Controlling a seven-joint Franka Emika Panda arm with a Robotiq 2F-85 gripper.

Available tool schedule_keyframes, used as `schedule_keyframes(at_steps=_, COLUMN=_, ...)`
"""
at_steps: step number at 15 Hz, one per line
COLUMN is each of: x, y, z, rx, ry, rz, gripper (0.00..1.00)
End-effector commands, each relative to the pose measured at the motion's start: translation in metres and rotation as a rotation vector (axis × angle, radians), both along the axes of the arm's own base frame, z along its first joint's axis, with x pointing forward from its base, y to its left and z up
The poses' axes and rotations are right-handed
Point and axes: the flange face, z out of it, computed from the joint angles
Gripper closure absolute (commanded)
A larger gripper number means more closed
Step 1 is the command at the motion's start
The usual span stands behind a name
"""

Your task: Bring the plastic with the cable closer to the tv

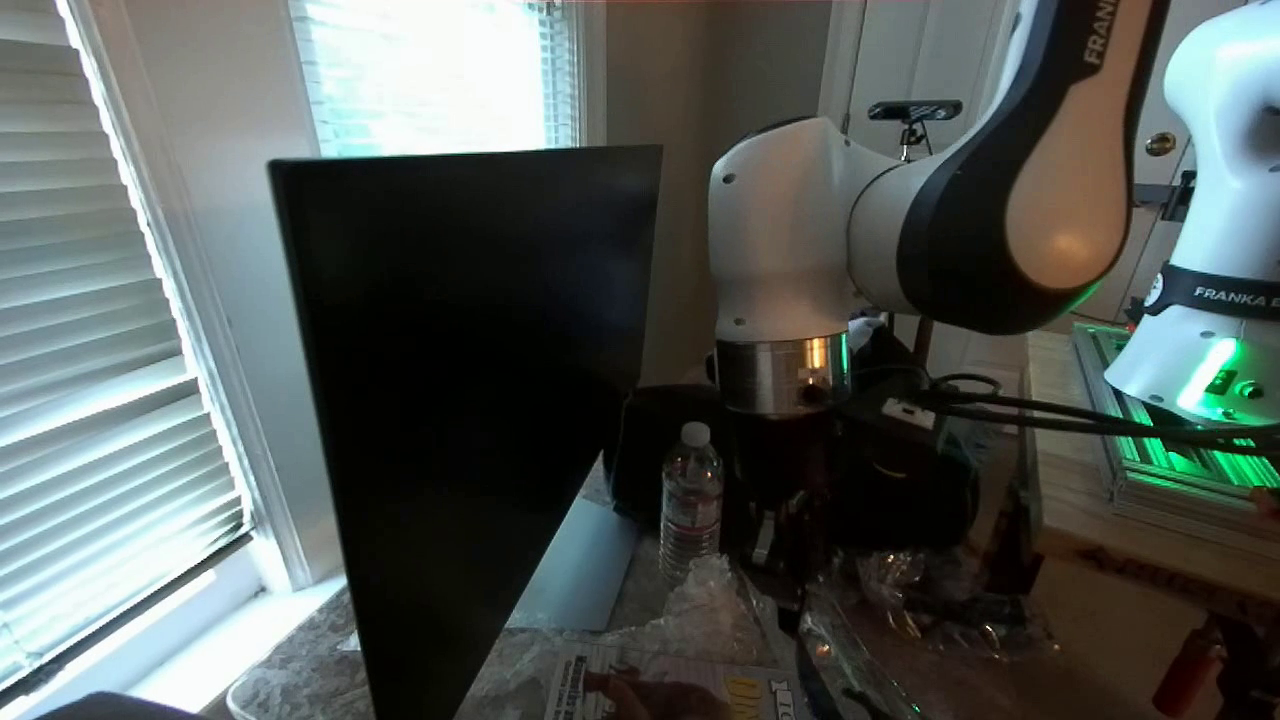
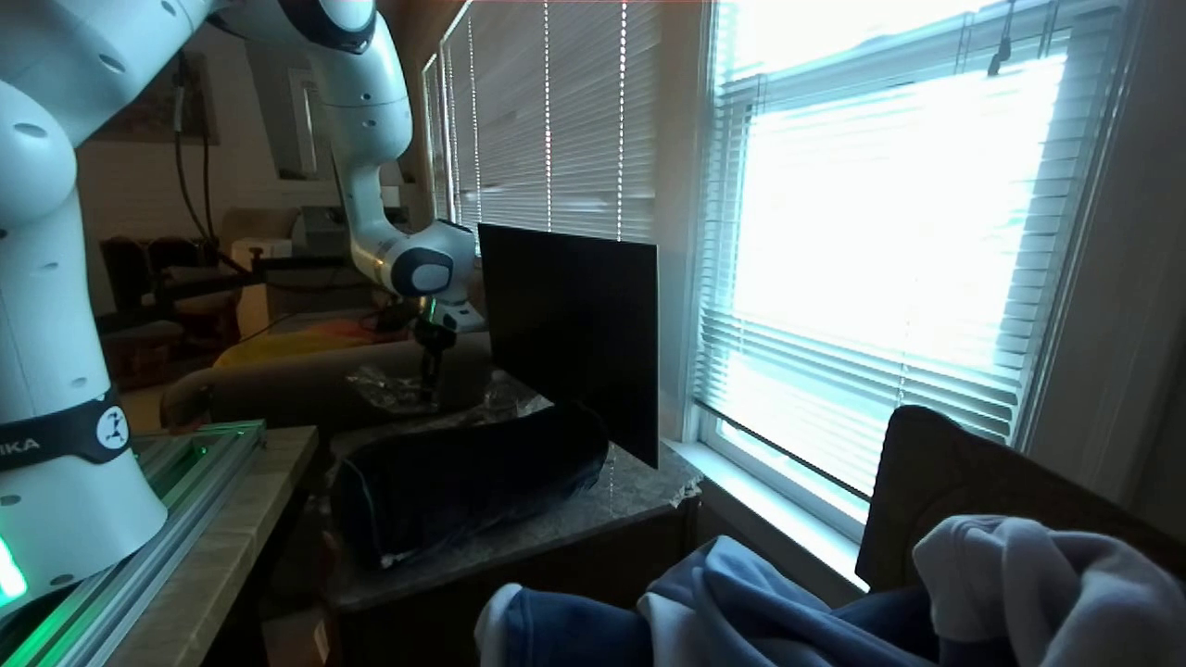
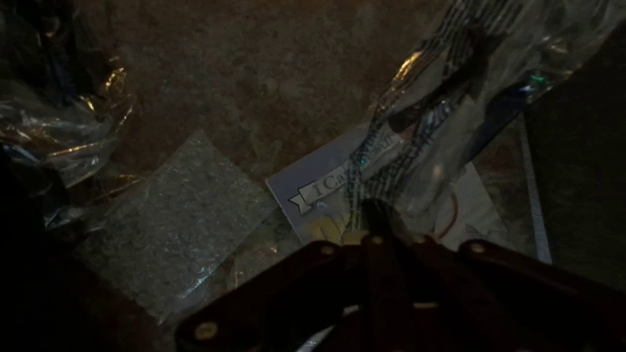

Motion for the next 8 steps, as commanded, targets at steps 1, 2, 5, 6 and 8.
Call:
schedule_keyframes(at_steps=1, x=0.006, y=-0.023, z=-0.007, rx=0.06, ry=0.049, rz=-0.153, gripper=1.0)
schedule_keyframes(at_steps=2, x=0.009, y=-0.029, z=-0.008, rx=0.066, ry=0.055, rz=-0.189, gripper=1.0)
schedule_keyframes(at_steps=5, x=0.015, y=-0.045, z=-0.018, rx=0.068, ry=0.063, rz=-0.28, gripper=1.0)
schedule_keyframes(at_steps=6, x=0.016, y=-0.049, z=-0.024, rx=0.059, ry=0.064, rz=-0.314, gripper=1.0)
schedule_keyframes(at_steps=8, x=0.017, y=-0.057, z=-0.034, rx=0.046, ry=0.077, rz=-0.383, gripper=1.0)
